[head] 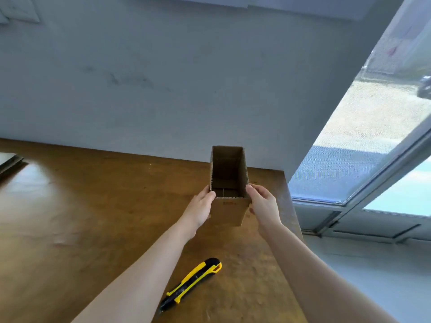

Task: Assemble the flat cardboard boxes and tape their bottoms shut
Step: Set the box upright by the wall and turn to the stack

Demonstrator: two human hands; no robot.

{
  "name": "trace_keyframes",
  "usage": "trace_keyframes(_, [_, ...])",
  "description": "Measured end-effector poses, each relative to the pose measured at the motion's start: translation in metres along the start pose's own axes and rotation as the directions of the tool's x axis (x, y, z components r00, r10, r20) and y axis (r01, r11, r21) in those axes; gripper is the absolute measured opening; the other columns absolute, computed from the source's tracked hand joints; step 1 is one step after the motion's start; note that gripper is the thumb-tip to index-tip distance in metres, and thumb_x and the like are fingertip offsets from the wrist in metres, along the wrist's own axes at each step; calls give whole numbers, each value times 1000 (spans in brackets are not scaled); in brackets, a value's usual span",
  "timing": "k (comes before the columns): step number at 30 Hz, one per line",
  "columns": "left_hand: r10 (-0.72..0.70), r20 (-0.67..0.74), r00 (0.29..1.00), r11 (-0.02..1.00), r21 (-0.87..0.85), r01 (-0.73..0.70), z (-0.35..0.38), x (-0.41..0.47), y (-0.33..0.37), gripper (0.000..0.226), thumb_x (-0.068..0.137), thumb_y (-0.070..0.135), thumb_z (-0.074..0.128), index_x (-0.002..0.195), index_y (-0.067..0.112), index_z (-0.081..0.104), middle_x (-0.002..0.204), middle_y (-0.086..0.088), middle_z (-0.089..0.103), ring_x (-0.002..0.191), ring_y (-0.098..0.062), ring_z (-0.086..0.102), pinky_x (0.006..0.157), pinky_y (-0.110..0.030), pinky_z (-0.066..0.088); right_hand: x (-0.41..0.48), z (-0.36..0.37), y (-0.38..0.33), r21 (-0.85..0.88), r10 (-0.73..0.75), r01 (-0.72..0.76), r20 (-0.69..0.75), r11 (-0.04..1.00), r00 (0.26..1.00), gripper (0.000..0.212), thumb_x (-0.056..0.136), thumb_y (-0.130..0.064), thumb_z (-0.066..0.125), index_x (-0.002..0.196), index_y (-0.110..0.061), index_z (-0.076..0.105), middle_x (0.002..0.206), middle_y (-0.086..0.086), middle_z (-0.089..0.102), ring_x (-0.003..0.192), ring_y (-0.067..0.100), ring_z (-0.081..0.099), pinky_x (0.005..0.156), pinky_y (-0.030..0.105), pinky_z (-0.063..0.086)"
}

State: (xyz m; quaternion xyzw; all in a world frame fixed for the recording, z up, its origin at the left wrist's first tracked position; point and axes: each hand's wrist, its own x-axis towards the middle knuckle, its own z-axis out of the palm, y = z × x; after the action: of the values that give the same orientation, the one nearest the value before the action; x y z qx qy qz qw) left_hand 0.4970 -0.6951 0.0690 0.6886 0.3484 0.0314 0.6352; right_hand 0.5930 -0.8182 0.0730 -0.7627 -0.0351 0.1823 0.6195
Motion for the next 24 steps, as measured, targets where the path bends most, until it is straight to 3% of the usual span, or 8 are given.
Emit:
trace_keyframes(5, [9, 72, 997, 1000, 28, -11, 55, 35, 28, 51, 105, 42, 29, 154, 28, 23, 161, 0, 24, 144, -28, 31, 115, -45, 34, 44, -52, -3, -29, 8, -10, -68, 1000, 998, 9, 95, -26, 58, 97, -22, 66, 88, -6, 63, 82, 11, 55, 90, 40, 50])
trace_keyframes(16, [-7, 107, 994, 994, 110, -5, 137, 117, 59, 51, 105, 44, 29, 153, 28, 27, 159, 0, 29, 145, -25, 30, 115, -48, 33, 133, -112, 4, -98, 50, -64, -148, 993, 988, 10, 90, -32, 61, 82, -31, 67, 83, -9, 67, 85, 16, 61, 91, 48, 53])
trace_keyframes(20, [-2, 112, 994, 992, 127, -12, 148, 132, 59, 51, 104, 45, 31, 153, 33, 25, 160, 2, 27, 145, -25, 29, 115, -49, 33, 149, -116, 9, -128, 19, -44, -195, 991, 981, 16, 93, -29, 59, 97, -19, 72, 84, -5, 68, 82, 17, 60, 89, 43, 53])
trace_keyframes(24, [24, 121, 992, 991, 130, -39, 149, 141, 60, 52, 103, 46, 34, 153, 34, 25, 159, 3, 31, 144, -22, 31, 115, -48, 33, 157, -118, 9, -194, -14, -25, -195, 981, 981, 23, 97, -30, 54, 108, -18, 70, 100, -3, 69, 97, 15, 61, 85, 30, 46])
